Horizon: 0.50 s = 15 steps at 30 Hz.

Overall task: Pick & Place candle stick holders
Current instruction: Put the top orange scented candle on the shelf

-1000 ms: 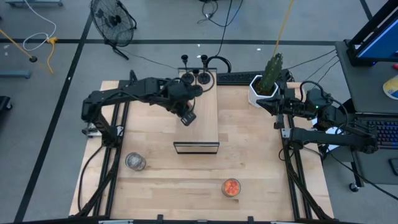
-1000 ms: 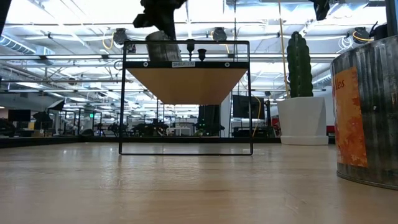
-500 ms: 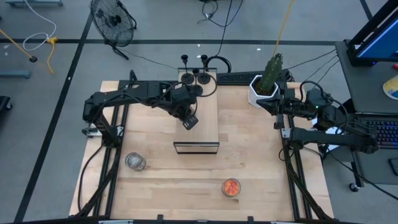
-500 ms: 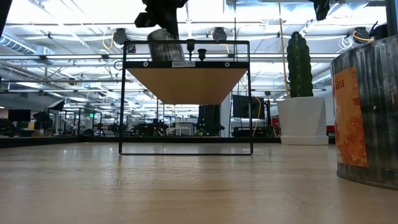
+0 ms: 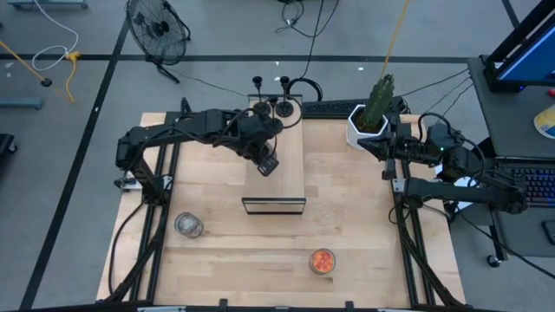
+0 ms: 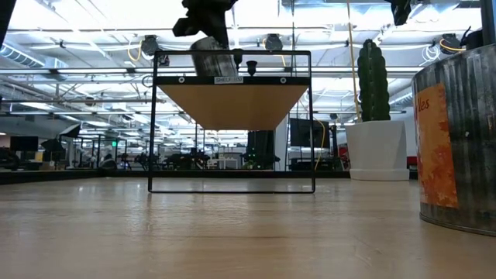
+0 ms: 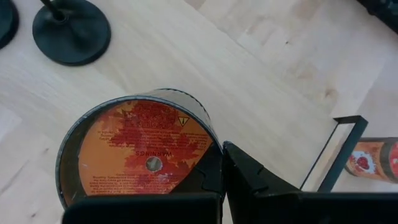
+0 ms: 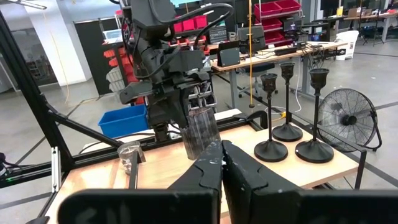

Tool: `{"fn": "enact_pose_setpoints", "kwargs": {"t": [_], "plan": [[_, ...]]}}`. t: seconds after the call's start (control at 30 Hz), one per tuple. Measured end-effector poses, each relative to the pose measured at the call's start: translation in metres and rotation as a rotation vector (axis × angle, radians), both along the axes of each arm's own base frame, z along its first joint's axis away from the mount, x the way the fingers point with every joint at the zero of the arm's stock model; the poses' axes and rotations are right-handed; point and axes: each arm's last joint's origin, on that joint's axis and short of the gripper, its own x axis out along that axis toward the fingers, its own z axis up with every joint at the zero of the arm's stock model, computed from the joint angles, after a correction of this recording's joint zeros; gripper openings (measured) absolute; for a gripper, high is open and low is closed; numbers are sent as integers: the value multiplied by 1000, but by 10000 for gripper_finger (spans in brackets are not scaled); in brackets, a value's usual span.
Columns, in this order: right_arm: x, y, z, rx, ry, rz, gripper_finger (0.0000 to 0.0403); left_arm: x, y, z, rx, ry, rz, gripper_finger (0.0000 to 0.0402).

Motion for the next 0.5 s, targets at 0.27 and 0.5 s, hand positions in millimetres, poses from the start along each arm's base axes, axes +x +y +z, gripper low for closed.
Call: {"fn": "enact_pose_setpoints", "kwargs": {"t": [0.27, 0.5], "plan": [[0, 0, 0, -2, 0, 0, 0, 6, 2, -11, -9, 46, 6, 1], [0, 0, 0, -1, 0, 0, 0, 11, 3, -17, -28, 57, -2, 1]]}}
